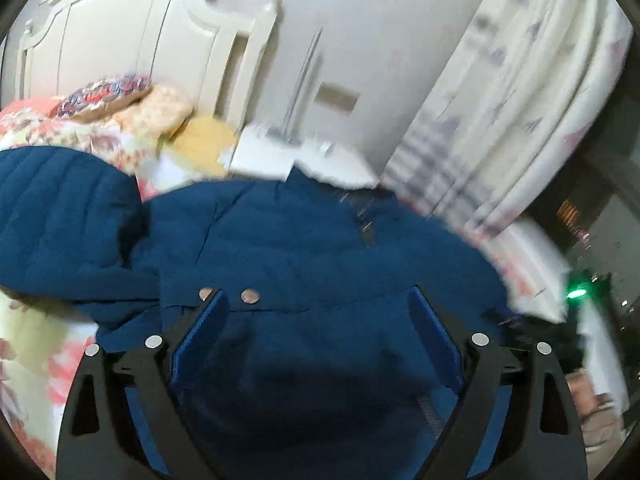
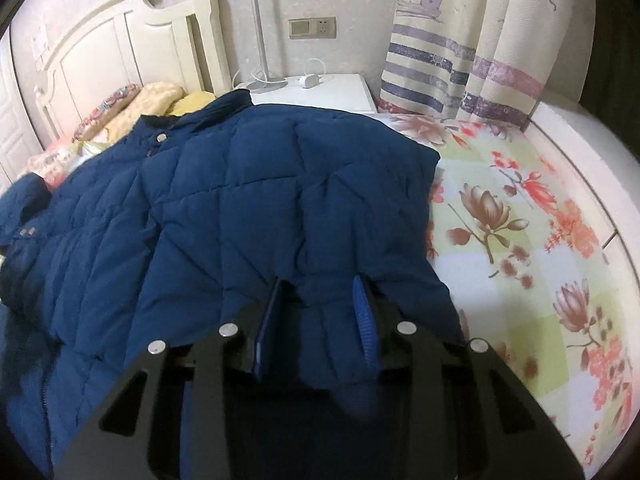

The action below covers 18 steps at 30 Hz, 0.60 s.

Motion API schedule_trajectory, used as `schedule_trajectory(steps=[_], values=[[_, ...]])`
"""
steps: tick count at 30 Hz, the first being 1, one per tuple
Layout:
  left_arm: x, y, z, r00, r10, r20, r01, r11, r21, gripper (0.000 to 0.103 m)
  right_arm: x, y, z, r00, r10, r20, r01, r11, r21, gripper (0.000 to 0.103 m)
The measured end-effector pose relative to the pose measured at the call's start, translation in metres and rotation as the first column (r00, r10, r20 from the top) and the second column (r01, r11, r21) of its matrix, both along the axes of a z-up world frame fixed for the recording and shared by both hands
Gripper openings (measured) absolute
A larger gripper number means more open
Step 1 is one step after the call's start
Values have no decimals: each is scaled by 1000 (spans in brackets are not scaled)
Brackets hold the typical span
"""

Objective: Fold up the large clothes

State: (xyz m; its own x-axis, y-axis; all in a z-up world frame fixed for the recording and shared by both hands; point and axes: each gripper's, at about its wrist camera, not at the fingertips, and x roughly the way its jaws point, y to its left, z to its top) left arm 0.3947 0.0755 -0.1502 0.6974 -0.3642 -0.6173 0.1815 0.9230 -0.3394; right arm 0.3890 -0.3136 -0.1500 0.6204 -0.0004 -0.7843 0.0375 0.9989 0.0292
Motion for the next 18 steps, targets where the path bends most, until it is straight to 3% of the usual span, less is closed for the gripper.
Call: schedule_trajectory(steps=[2, 3, 5, 11, 15, 16, 18], values=[[16, 5, -26, 994, -10, -111, 8, 1000, -21, 84, 0, -4, 3, 1000, 4, -19, -4, 1000, 31, 35], [17, 9, -40, 991, -27, -131, 23, 999, -36, 84, 1, -7, 4, 1000, 7, -29, -6, 999, 36, 35], [11, 7, -46, 994, -55, -89, 55, 998, -2, 84, 5, -10, 16, 999, 9, -37, -7, 999, 52, 35], [12, -12, -48, 996, -35, -86, 46, 990, 130, 91, 52, -8, 51, 998, 0, 69, -4, 998, 60, 35], [11, -9, -49, 996, -39, -86, 49, 992, 116, 93, 101, 12, 31, 1000, 26, 3, -26, 1000, 0, 35], [12, -10, -50, 996, -39, -86, 49, 993, 110, 93, 115, 15, 13, 998, 4, -67, -9, 997, -77, 35], [13, -10, -50, 995, -41, -86, 50, 993, 104, 94, 122, 15, -1, 993, -3, -117, -6, 997, -76, 37]])
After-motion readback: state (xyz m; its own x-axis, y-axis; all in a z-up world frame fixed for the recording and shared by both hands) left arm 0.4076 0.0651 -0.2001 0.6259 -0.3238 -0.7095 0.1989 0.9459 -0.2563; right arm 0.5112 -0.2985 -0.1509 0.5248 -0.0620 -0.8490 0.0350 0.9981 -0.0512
